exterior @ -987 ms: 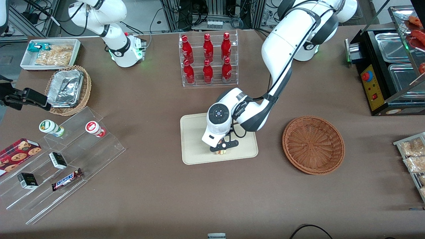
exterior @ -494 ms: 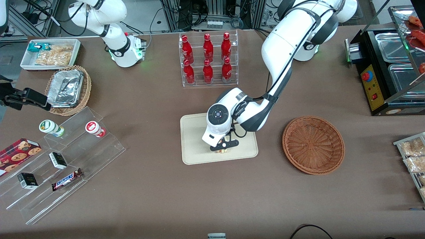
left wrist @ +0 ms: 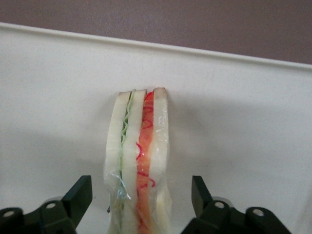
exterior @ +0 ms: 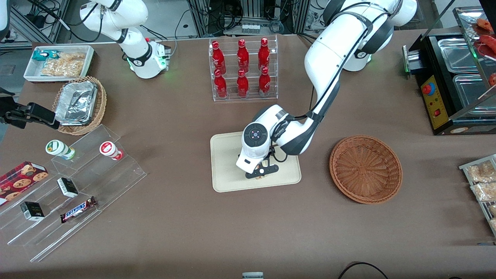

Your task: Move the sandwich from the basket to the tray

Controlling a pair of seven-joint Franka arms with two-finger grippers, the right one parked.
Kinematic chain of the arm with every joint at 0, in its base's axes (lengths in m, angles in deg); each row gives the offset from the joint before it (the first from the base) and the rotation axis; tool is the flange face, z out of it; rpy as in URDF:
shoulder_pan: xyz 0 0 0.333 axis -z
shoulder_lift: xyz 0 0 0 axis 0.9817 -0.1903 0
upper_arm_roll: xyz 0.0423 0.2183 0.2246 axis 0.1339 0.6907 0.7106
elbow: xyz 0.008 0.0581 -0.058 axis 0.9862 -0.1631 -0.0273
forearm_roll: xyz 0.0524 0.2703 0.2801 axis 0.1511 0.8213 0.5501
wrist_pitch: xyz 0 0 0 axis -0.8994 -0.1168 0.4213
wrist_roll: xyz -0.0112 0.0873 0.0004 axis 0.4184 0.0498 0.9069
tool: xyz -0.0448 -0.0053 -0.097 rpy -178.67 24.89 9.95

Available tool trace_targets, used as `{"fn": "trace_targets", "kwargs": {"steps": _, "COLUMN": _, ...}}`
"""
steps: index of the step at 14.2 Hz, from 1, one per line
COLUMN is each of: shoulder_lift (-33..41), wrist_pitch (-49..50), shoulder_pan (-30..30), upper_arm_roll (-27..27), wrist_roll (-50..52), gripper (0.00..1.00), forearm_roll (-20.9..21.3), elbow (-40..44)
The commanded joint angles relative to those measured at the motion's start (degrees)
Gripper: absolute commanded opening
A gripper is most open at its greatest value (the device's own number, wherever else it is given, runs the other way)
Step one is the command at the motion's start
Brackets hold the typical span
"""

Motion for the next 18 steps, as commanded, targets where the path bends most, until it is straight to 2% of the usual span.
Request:
{"fn": "trace_targets", "kwargs": {"steps": 1, "shoulder_lift": 0.38, "wrist_pitch": 0.31, "shoulder_pan": 0.34, "upper_arm_roll": 1.80, "wrist_roll": 1.66, "gripper": 1.00, "forearm_roll": 0.95, "elbow": 3.28}}
{"fn": "trace_targets", "kwargs": {"steps": 4, "shoulder_lift": 2.39, "wrist_pitch": 0.92, "shoulder_pan": 0.34, "upper_arm_roll": 5.40, "wrist_roll": 1.66, "gripper": 1.00, "forearm_roll": 1.12, "elbow": 5.14}}
{"fn": "trace_targets", "kwargs": {"steps": 8, "shoulder_lift": 9.94, "wrist_pitch": 6.62, "shoulder_pan": -0.18, "upper_arm_roll": 11.11, "wrist_roll": -0.26, "gripper": 1.00, "forearm_roll": 1.30, "elbow": 2.25}}
{"fn": "trace_targets", "kwargs": {"steps": 12, "shoulder_lift": 23.99, "wrist_pitch": 11.89, "shoulder_pan": -8.51, "upper_arm_roll": 12.36, "wrist_roll": -16.40, "gripper": 1.00, "forearm_roll": 0.25, "elbow": -8.64}}
{"fn": "trace_targets", "kwargs": {"steps": 14, "shoulder_lift": 27.78, "wrist_pitch": 18.12, "shoulder_pan": -11.42, "upper_arm_roll": 12.53, "wrist_roll": -21.96, "gripper": 1.00, "forearm_roll": 0.33, "elbow": -9.54}}
{"fn": "trace_targets", "kwargs": {"steps": 16, "shoulder_lift": 31.48, "wrist_pitch": 23.32, "shoulder_pan": -16.86, "upper_arm_roll": 12.36, "wrist_roll": -31.95, "gripper": 1.00, "forearm_roll": -0.10, "elbow": -9.54}}
{"fn": "trace_targets", "kwargs": {"steps": 18, "shoulder_lift": 34.29, "wrist_pitch": 28.50, "shoulder_pan": -19.51, "upper_arm_roll": 12.53, "wrist_roll": -38.75, "gripper": 1.00, "forearm_roll": -2.21, "elbow": -9.37}}
